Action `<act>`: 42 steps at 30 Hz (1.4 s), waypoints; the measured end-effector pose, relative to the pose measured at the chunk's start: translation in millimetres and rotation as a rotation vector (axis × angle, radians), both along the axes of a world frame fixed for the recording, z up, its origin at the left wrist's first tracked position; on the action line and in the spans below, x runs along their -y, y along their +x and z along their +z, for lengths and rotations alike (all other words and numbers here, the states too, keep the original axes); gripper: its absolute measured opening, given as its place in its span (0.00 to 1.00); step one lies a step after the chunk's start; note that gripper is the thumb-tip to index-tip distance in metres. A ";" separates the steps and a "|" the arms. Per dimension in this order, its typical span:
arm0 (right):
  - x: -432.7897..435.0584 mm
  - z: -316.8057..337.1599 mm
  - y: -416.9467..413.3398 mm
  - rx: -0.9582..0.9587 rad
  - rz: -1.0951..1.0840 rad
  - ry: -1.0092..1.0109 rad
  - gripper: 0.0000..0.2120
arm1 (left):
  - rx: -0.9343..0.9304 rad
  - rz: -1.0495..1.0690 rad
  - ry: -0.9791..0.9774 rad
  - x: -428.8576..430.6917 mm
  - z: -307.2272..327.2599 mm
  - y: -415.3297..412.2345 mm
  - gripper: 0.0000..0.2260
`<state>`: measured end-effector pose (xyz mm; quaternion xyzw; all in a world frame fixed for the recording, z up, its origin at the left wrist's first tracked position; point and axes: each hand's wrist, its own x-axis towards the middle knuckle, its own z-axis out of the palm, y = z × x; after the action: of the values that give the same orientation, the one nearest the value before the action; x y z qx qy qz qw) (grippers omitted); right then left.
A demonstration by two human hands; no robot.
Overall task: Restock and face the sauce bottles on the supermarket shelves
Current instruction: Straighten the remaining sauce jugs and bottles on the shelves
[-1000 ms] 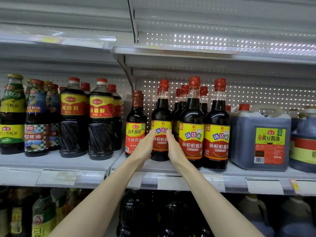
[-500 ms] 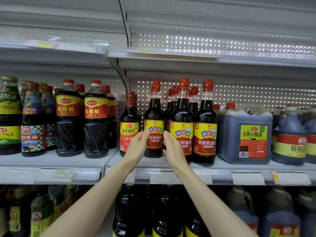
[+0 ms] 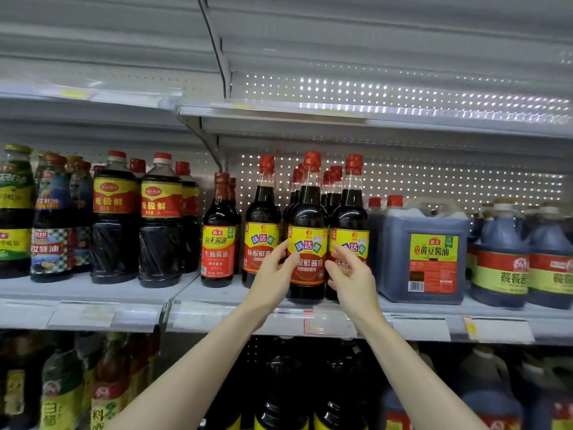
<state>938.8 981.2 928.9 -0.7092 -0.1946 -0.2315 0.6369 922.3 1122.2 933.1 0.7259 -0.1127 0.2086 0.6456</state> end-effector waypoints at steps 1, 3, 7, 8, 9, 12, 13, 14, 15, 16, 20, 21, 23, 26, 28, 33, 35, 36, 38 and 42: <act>0.8 0.2 0.6 -0.013 0.032 -0.005 0.20 | -0.014 0.005 0.008 1.8 -1.5 1.4 0.20; -0.1 1.1 1.1 -0.044 0.091 -0.031 0.20 | -0.030 0.013 0.011 3.4 -1.7 2.2 0.21; -1.7 -1.0 6.7 -0.072 0.107 -0.075 0.21 | -0.041 -0.028 -0.028 6.6 2.3 -0.5 0.18; -1.6 -1.5 8.3 -0.075 0.104 -0.085 0.21 | -0.041 -0.036 -0.032 7.8 2.9 -1.1 0.15; -1.5 -1.8 9.4 -0.075 0.104 -0.091 0.21 | -0.042 -0.040 -0.035 9.2 3.1 -1.1 0.12; -2.1 -0.6 12.1 -0.084 0.108 -0.103 0.21 | -0.033 -0.038 -0.041 11.5 4.0 -0.4 0.09; -2.5 -0.2 13.2 -0.089 0.115 -0.105 0.21 | -0.031 -0.029 -0.038 11.2 3.9 1.2 0.10; -2.9 0.4 14.1 -0.096 0.121 -0.108 0.21 | -0.035 -0.021 -0.036 11.3 4.1 2.2 0.11; -3.5 1.0 15.6 -0.103 0.127 -0.109 0.21 | -0.045 -0.016 -0.034 10.6 3.8 3.9 0.12; -3.9 1.7 16.3 -0.108 0.134 -0.109 0.22 | -0.054 -0.012 -0.029 10.3 3.8 5.4 0.12; -7.1 2.2 21.2 -0.125 0.140 -0.105 0.22 | -0.069 -0.014 -0.048 9.6 4.7 12.9 0.12; -8.3 1.8 22.7 -0.127 0.145 -0.102 0.22 | -0.078 -0.012 -0.064 10.0 5.6 13.5 0.12; -10.9 1.0 24.9 -0.135 0.150 -0.101 0.22 | -0.091 -0.017 -0.081 10.0 6.2 15.4 0.11; -14.1 0.1 27.9 -0.149 0.155 -0.091 0.22 | -0.087 -0.018 -0.083 10.0 7.2 16.9 0.11; -15.5 -0.1 30.1 -0.158 0.159 -0.085 0.22 | -0.092 -0.024 -0.077 9.7 8.2 18.7 0.10; -20.1 -1.8 34.8 -0.165 0.142 -0.109 0.23 | -0.127 -0.003 -0.078 9.3 8.0 24.4 0.06; -21.9 -1.4 35.5 -0.164 0.136 -0.120 0.23 | -0.134 -0.013 -0.111 8.7 7.8 27.8 0.06; -22.7 -1.0 35.7 -0.166 0.133 -0.123 0.23 | -0.139 -0.013 -0.113 8.6 7.7 28.9 0.07; -23.5 -0.4 36.2 -0.166 0.126 -0.129 0.24 | -0.144 -0.022 -0.121 9.2 8.5 29.7 0.08; -25.0 -3.6 37.4 -0.163 0.119 -0.135 0.24 | -0.144 -0.039 -0.155 9.6 6.7 32.2 0.12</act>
<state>976.2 1006.1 925.3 -0.7540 -0.1991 -0.1210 0.6142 954.5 1112.6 939.9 0.6845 -0.0634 0.1514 0.7103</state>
